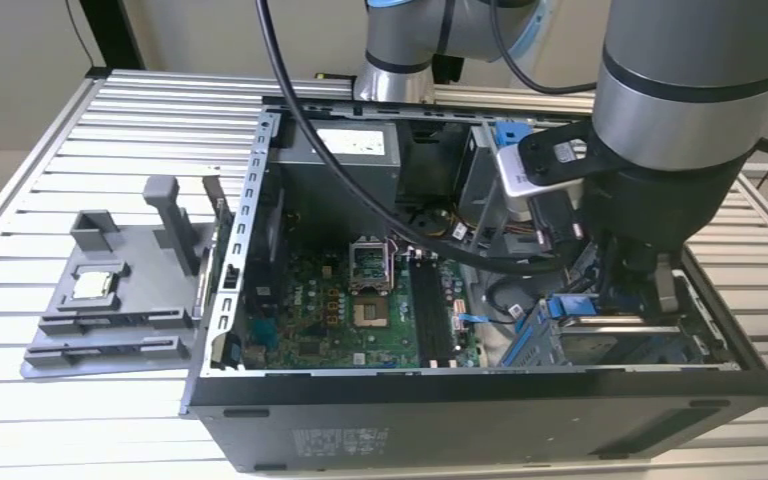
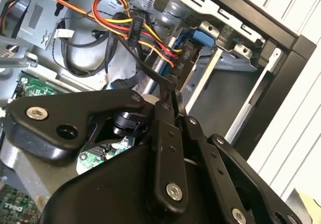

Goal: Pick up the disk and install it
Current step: 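Insert the second disk wire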

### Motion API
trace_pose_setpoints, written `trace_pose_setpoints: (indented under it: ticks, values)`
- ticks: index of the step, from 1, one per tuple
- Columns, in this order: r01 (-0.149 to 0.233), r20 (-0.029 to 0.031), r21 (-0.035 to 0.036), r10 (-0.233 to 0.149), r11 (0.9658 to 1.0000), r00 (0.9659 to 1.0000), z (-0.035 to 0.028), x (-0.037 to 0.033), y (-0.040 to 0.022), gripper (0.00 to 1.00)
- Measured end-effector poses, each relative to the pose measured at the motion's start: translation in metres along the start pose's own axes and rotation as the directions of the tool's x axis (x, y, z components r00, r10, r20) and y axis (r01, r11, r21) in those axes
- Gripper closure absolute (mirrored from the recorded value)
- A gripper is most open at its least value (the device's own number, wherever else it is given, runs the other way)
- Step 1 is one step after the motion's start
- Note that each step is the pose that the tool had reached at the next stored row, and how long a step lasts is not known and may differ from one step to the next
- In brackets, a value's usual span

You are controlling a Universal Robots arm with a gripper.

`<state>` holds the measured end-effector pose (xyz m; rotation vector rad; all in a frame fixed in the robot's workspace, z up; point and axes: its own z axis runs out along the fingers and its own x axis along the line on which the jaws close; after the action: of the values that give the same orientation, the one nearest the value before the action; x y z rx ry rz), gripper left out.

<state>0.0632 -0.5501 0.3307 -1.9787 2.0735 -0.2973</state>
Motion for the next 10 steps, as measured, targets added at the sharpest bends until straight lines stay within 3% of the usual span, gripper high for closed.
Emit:
trace_pose_setpoints:
  ticks: [10]
  values:
    - [-0.027,-0.0105,0.0014,0.027,0.9996,0.9996,0.003,-0.0006,0.0011,1.0]
